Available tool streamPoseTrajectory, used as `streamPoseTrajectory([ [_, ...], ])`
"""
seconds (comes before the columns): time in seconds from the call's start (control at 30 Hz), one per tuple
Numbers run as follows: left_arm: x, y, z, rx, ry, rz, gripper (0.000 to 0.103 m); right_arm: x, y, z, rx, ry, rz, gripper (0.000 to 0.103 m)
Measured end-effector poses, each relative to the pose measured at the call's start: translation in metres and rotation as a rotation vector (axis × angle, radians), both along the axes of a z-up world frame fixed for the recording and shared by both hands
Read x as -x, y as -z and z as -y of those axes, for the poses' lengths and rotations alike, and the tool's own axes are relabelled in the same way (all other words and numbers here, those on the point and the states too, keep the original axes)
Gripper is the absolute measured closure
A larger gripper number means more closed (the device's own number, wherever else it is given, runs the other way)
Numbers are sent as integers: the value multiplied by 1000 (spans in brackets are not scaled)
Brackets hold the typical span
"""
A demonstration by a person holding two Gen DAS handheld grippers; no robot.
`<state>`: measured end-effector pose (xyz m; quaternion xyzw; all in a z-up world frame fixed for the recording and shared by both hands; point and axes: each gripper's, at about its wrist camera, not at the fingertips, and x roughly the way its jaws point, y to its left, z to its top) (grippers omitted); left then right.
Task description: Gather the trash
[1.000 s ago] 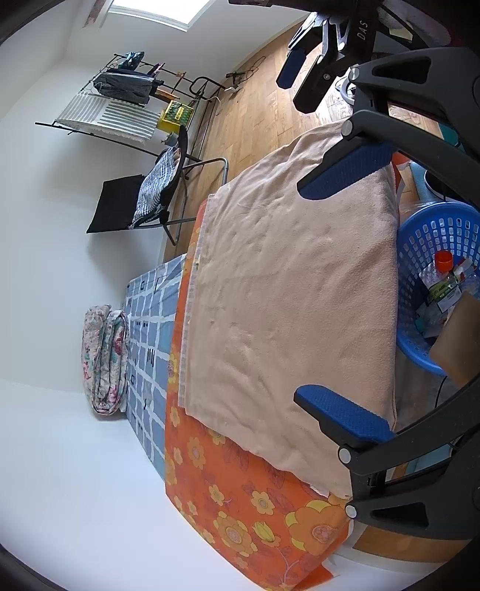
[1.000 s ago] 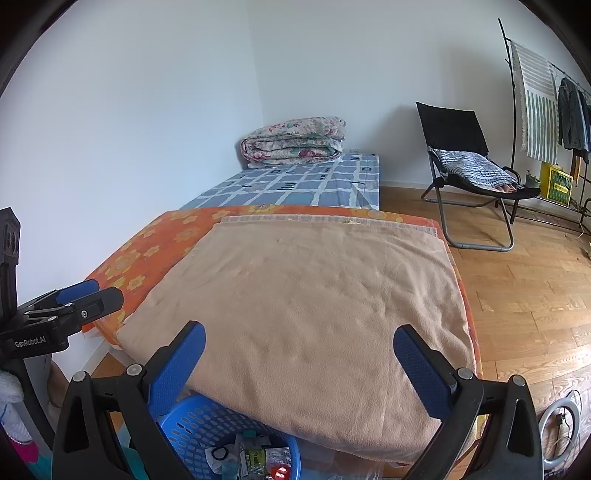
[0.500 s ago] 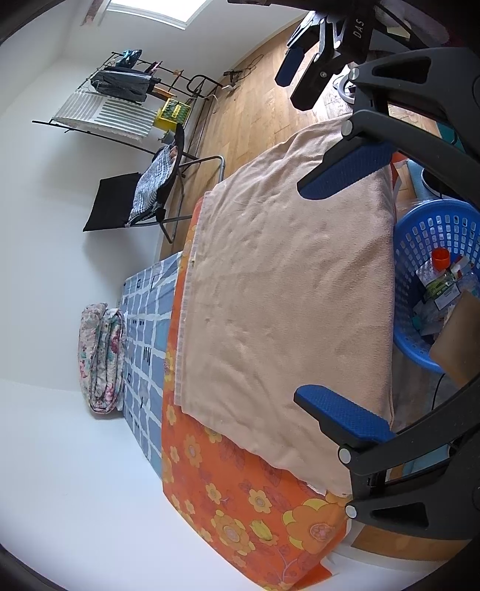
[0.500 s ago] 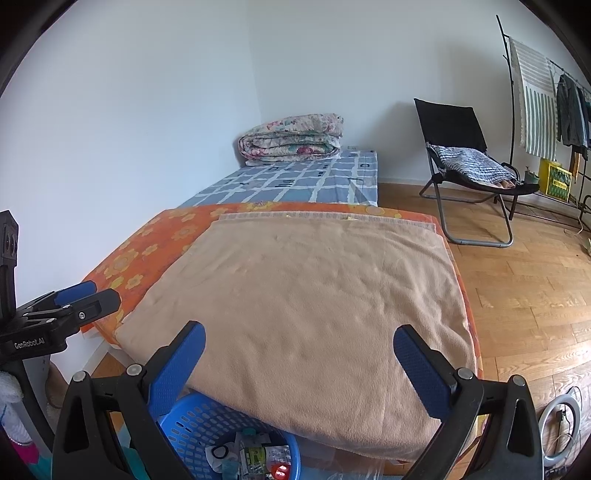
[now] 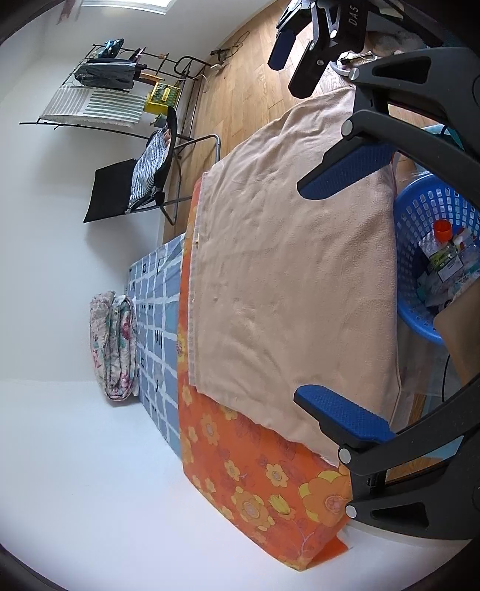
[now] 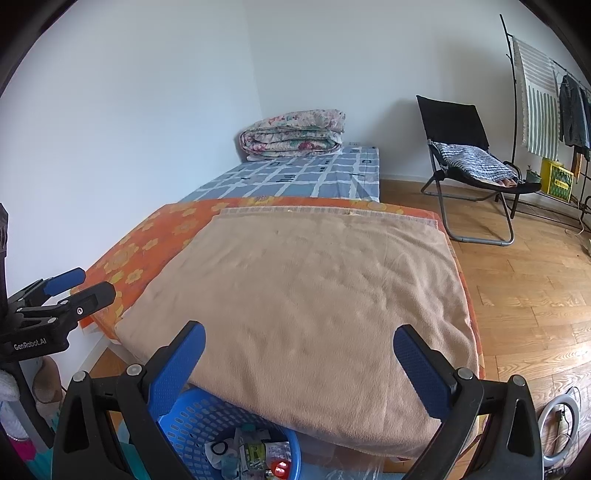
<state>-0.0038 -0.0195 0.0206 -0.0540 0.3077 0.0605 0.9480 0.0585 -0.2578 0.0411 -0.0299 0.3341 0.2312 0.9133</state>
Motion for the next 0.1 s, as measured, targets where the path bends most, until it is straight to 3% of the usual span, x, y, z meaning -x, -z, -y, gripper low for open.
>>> streamPoseTrajectory([
  [0.1, 0, 1, 0, 10, 2, -2, 1, -1, 1, 0, 3, 2, -2, 0],
])
